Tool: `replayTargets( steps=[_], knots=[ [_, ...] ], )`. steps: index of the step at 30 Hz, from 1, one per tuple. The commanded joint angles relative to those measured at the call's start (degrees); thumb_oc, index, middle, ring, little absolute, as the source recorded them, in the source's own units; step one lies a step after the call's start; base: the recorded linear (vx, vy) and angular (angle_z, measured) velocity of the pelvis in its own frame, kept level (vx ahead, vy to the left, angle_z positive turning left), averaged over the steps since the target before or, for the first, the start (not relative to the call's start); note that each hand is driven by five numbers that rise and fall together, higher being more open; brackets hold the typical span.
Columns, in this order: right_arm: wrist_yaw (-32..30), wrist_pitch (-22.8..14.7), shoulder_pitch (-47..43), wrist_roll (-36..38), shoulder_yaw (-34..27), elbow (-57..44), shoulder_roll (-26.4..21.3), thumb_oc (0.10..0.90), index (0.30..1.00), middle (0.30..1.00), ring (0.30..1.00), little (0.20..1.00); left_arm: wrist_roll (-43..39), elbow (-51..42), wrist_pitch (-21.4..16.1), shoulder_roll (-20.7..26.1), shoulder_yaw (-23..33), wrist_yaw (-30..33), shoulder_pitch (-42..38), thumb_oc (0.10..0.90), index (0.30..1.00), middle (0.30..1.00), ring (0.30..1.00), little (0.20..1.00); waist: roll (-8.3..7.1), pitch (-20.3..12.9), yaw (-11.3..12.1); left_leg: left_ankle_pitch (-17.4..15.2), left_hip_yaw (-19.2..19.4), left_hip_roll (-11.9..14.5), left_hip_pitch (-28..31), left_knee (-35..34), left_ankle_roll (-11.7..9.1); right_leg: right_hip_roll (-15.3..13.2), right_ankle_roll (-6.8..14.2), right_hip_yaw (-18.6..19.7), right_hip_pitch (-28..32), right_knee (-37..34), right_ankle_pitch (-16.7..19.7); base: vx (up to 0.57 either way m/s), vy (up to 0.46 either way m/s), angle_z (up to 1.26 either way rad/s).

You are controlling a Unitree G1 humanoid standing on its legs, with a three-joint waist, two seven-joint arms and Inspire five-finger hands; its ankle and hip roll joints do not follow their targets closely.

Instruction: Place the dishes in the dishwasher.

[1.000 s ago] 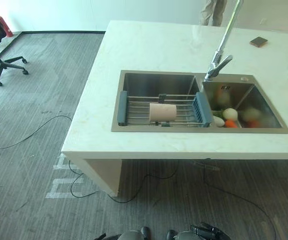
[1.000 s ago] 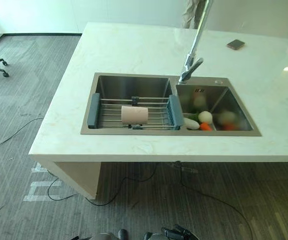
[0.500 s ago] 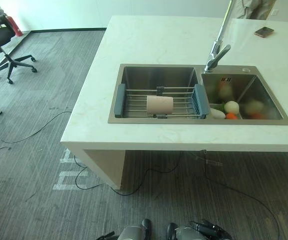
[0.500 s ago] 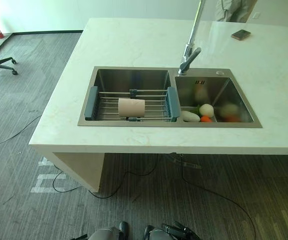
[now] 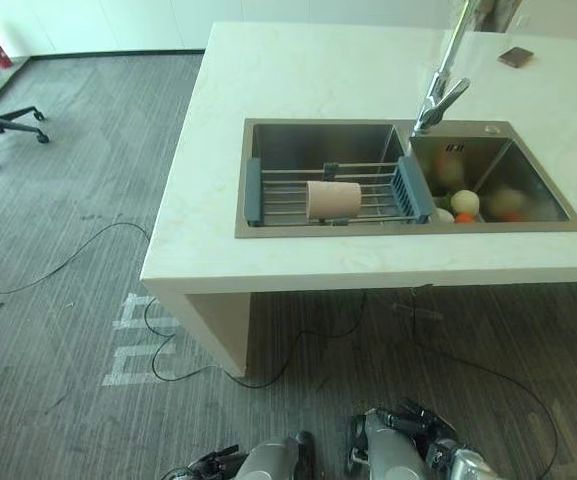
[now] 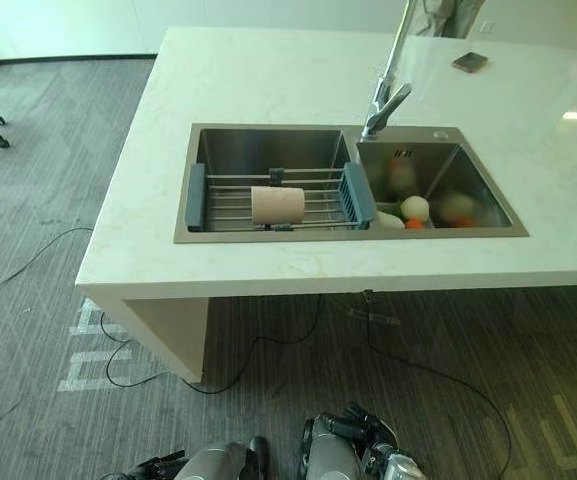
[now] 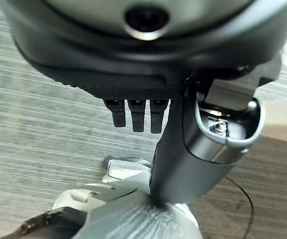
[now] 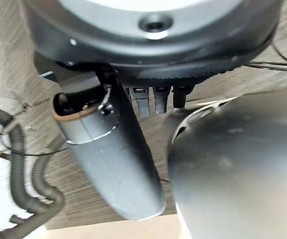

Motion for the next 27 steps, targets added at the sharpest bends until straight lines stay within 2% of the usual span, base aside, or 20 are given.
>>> replayTargets(
  steps=[1, 3, 6, 10, 12, 13, 15, 16, 19, 27],
  knots=[
    [1.0, -1.7, 0.4, -1.5, -0.1, 0.7, -1.6, 0.800, 0.900, 0.900, 0.900, 0.900, -1.6, -1.7, 0.1, -2.5, -1.1, 0.4, 2.5, 0.800, 0.900, 0.900, 0.900, 0.900, 1.35, -1.8, 0.2, -3.8, -3.6, 1.9, 6.7, -7.5, -1.2, -0.3, -1.9, -3.0, 4.7, 8.4, -2.0, 0.27, -0.444, 0.10],
    [0.8, -1.5, 0.6, -1.4, -0.1, 1.0, -1.7, 0.800, 0.900, 0.900, 0.900, 0.900, -1.8, -1.4, 1.2, -2.8, -0.6, 0.5, 3.1, 0.800, 0.900, 0.900, 0.900, 0.900, 1.03, -2.8, 0.3, -3.4, -2.9, 3.2, 6.9, -7.5, -2.1, 0.3, -2.9, -3.6, 6.6, 8.4, -4.3, 0.24, -0.365, 0.18],
    [0.0, -1.0, 0.9, -0.6, 0.0, 0.7, -2.2, 0.800, 0.900, 0.900, 0.900, 0.900, -1.7, -1.4, 0.9, -3.9, -0.8, 1.1, 3.7, 0.800, 0.900, 0.900, 0.900, 0.900, 0.61, -3.7, 0.3, -2.1, -2.6, 4.9, 6.6, -7.5, -3.6, 1.7, -4.8, -3.7, 8.9, 8.4, -7.5, 0.21, -0.352, 0.19],
    [-1.2, -1.0, 0.6, -0.7, -0.3, -0.3, -3.5, 0.800, 0.900, 0.900, 0.900, 0.900, -3.2, -2.7, 1.2, -4.8, -0.7, 1.8, 3.4, 0.800, 0.900, 0.900, 0.900, 0.900, 0.33, -3.5, 0.7, 0.3, -2.0, 5.4, 6.1, -7.5, -5.0, 2.1, -6.7, -3.6, 9.9, 8.4, -9.1, 0.17, -0.319, 0.33],
    [-2.2, -1.8, 0.5, 0.1, -0.4, -0.9, -4.8, 0.800, 0.900, 0.900, 0.900, 0.900, -1.3, -3.5, 0.6, -4.7, -0.8, 1.0, 3.5, 0.800, 0.900, 0.900, 0.900, 0.900, -0.65, -2.2, 1.8, 5.8, -2.0, 2.5, 6.4, -7.5, -4.8, 1.4, -7.8, -1.9, 10.9, 8.4, -9.6, 0.20, -0.241, 0.07],
    [-2.5, -2.2, 0.3, 1.0, -0.6, -0.8, -5.4, 0.800, 0.900, 0.900, 0.900, 0.900, -0.4, -4.2, 0.5, -4.5, -1.0, 0.3, 3.9, 0.800, 0.900, 0.900, 0.900, 0.900, 0.36, -1.2, 1.6, 7.8, -1.3, 4.2, 2.3, -7.5, -6.0, 2.3, -8.0, -2.5, 11.5, 8.4, -10.0, 0.14, 0.009, 0.16],
    [-2.8, -1.6, 0.8, 1.3, -1.0, -1.3, -5.6, 0.800, 0.900, 0.900, 0.900, 0.900, 0.5, -4.2, 1.0, -4.8, -1.3, 0.9, 3.9, 0.800, 0.900, 0.900, 0.900, 0.900, 1.07, -0.7, 1.2, 7.1, -1.3, 6.0, -0.7, -7.5, -6.4, 2.6, -8.0, -3.5, 12.1, 8.4, -10.7, 0.13, 0.166, 0.34],
    [-2.9, -1.1, 1.1, 1.7, -1.0, -1.4, -5.7, 0.800, 0.900, 0.900, 0.900, 0.900, 0.6, -4.3, 1.2, -4.7, -1.3, 1.4, 3.7, 0.800, 0.900, 0.900, 0.900, 0.900, 1.52, -1.1, 1.0, 5.4, -2.3, 6.0, -0.6, -7.5, -6.4, 2.4, -7.6, -4.0, 11.9, 8.4, -10.7, 0.13, 0.217, 0.15],
    [-2.9, -0.9, 2.4, 0.9, -1.4, -0.4, -5.2, 0.800, 0.900, 0.900, 0.900, 0.900, -1.8, -4.1, 1.1, -4.3, -0.5, 2.7, 3.2, 0.800, 0.900, 0.900, 0.900, 0.900, 2.27, -2.0, 0.4, 3.5, -2.9, 6.4, 0.6, -7.5, -7.0, 2.2, -7.1, -5.3, 12.0, 8.4, -10.9, 0.13, 0.177, -0.30],
    [-3.9, -0.3, 3.8, 0.1, -2.1, 1.5, -4.3, 0.800, 0.900, 0.900, 0.900, 0.900, -13.0, -6.2, -8.3, -4.2, 4.5, 6.3, 5.7, 0.800, 0.900, 0.900, 0.900, 0.900, 2.42, -2.6, 1.3, 1.5, -3.7, 5.2, 1.3, -7.5, -6.6, 1.6, -6.7, -5.7, 11.6, 8.4, -11.2, 0.06, 0.056, 0.05]
  ],
)
